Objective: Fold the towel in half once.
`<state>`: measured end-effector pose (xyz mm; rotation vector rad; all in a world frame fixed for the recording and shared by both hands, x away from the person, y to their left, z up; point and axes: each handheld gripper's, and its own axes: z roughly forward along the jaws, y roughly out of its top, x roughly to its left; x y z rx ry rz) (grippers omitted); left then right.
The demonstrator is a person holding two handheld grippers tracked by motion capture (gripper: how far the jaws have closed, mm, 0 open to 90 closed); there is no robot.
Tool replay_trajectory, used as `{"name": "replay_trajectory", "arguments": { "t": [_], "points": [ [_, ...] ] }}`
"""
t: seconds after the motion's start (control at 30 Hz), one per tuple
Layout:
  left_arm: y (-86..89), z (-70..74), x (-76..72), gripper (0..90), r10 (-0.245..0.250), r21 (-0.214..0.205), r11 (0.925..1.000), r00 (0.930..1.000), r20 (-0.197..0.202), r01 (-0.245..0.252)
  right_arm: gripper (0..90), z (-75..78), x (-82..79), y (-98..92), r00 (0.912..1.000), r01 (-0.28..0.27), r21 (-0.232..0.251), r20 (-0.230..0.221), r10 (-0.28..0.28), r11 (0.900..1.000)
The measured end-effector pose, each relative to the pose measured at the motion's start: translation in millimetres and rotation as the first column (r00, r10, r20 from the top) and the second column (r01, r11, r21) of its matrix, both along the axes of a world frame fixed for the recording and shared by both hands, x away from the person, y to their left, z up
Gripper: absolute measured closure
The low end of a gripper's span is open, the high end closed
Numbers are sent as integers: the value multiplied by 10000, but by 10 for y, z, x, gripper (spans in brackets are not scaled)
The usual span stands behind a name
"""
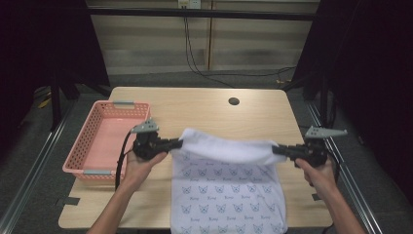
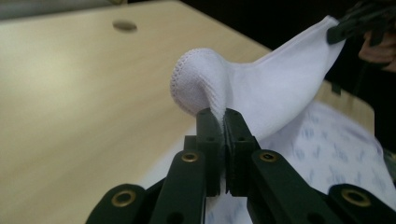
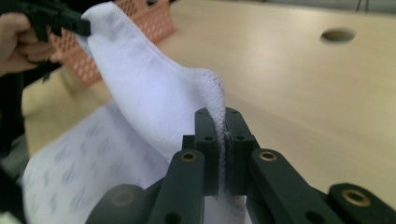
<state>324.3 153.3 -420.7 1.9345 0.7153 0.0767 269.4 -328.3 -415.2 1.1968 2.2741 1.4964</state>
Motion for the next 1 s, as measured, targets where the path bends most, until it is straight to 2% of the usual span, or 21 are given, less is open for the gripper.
{"name": "replay_trajectory", "arguments": {
  "t": [0.1, 0.17, 0.23, 0.33, 0.37, 0.43, 0.5, 0.53, 0.57, 0.63, 0.67, 0.7, 0.77, 0.8, 0.93, 1.0],
  "points": [
    [34, -205, -218, 869, -299, 320, 9990, 9980, -560, 317, 866, -170, -234, 27, 9974, -346, -120, -635, 338, 9993],
    [24, -294, -334, 869, -592, 640, 9958, 9946, -849, 647, 866, -303, -379, 67, 9931, -570, -520, -1052, 513, 9970],
    [16, -370, -431, 869, -744, 658, 9944, 9898, -1217, 828, 865, -430, -517, 93, 9878, -760, -766, -1415, 647, 9942],
    [-3, -494, -577, 867, -957, 941, 9894, 9835, -1538, 1110, 866, -545, -638, 82, 9811, -778, -694, -1825, 640, 9945],
    [-8, -542, -628, 867, -1051, 1032, 9869, 9799, -1696, 1238, 865, -597, -676, 89, 9775, -746, -793, -2031, 571, 9941],
    [-10, -585, -687, 866, -1068, 1404, 9814, 9803, -1663, 1308, 865, -673, -738, 121, 9697, -914, -1253, -2368, 597, 9879],
    [-20, -655, -706, 866, -1120, 1553, 9773, 9734, -2000, 1444, 865, -698, -757, 140, 9692, -926, -1588, -2408, 524, 9830],
    [-45, -692, -715, 866, -1102, 1813, 9718, 9701, -2163, 1508, 865, -708, -742, 141, 9686, -927, -1667, -2434, 501, 9816],
    [-76, -715, -724, 865, -1188, 2127, 9627, 9674, -2238, 1674, 865, -726, -727, 144, 9681, -906, -1833, -2467, 434, 9789],
    [-114, -731, -719, 865, -1244, 2293, 9575, 9678, -2189, 1749, 866, -768, -699, 171, 9620, -1039, -2133, -2694, 437, 9715],
    [-108, -738, -694, 866, -1233, 2162, 9604, 9639, -2361, 1758, 867, -771, -688, 173, 9621, -1046, -2121, -2690, 448, 9716],
    [-109, -744, -679, 866, -1082, 2130, 9638, 9655, -2369, 1603, 868, -776, -678, 166, 9609, -1059, -2085, -2732, 461, 9723],
    [-118, -741, -644, 868, -1087, 2295, 9603, 9703, -2162, 1587, 868, -778, -669, 162, 9607, -991, -2058, -2746, 397, 9736],
    [-128, -745, -621, 868, -919, 2274, 9636, 9729, -2123, 1407, 868, -780, -660, 159, 9618, -995, -2065, -2708, 409, 9734],
    [-171, -738, -501, 868, -653, 2476, 9622, 9789, -1937, 1132, 868, -780, -596, 142, 9643, -849, -2137, -2636, 263, 9732],
    [-185, -738, -448, 868, -572, 2509, 9623, 9798, -1918, 1052, 868, -784, -565, 135, 9656, -705, -2115, -2597, 135, 9748]
  ]
}}
